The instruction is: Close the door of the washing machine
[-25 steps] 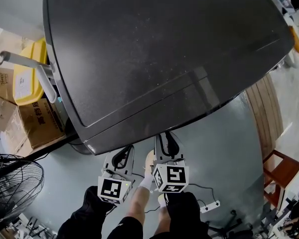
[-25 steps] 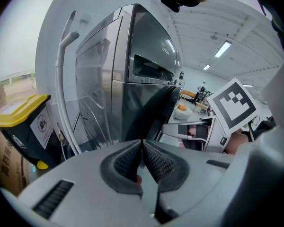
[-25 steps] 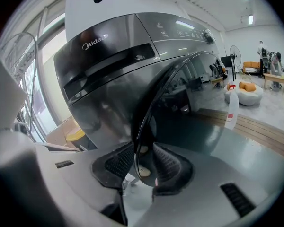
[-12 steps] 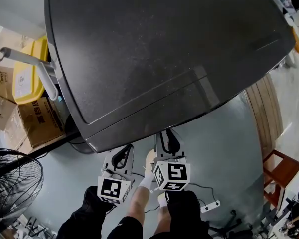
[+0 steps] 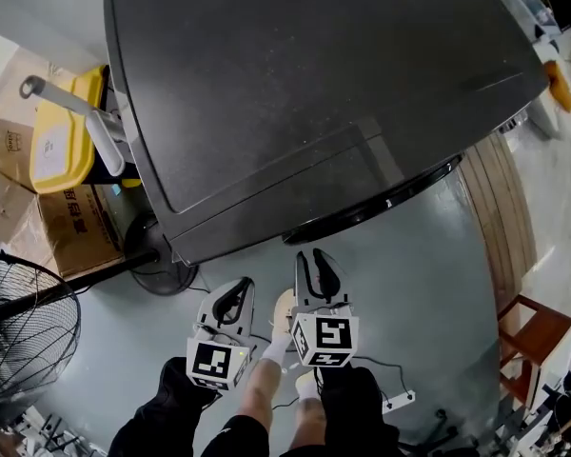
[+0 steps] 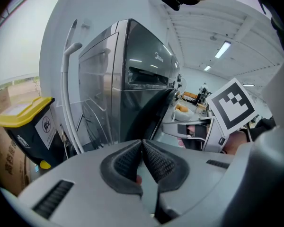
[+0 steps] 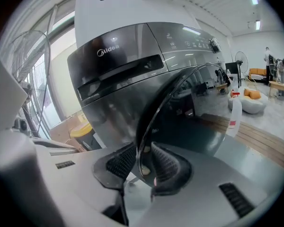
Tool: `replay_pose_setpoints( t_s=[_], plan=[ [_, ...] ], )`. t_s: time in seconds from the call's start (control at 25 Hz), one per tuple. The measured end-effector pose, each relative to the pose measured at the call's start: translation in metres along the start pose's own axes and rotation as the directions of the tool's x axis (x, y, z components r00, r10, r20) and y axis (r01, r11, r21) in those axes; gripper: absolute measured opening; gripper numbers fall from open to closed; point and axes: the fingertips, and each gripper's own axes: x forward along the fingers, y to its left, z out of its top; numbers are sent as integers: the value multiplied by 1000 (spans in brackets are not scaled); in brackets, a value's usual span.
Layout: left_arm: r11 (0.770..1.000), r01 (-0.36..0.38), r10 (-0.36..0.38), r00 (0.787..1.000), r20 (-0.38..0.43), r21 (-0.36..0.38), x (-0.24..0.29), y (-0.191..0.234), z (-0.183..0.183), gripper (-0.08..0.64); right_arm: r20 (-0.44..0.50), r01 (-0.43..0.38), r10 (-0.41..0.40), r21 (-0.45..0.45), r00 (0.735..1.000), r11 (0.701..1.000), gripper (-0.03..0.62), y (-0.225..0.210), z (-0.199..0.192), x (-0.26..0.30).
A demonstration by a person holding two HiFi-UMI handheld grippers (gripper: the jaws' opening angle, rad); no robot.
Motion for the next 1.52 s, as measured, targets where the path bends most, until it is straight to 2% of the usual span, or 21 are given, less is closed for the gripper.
replay_pose_setpoints(
  t_s=[0.36, 0.76, 0.96, 1.16, 1.52],
  plan=[
    [999, -18, 15, 994, 106, 29, -49, -34, 50, 31, 57, -13, 18, -84, 998, 996, 115, 10, 42, -67],
    [995, -42, 16, 965, 261, 92, -169, -106, 141, 31, 176, -1, 35, -194, 984, 981, 115, 35, 131, -220],
    [991, -48, 0, 936, 351, 129, -237, -157, 187, 31, 270, 23, 43, -236, 962, 971, 98, 45, 181, -318],
    [981, -38, -42, 914, 404, 188, -311, -209, 217, 31, 364, 55, 42, -252, 931, 966, 92, 62, 216, -416],
    [972, -46, -75, 867, 493, 229, -428, -295, 231, 31, 463, 105, 32, -267, 886, 958, 92, 73, 224, -573]
  ],
)
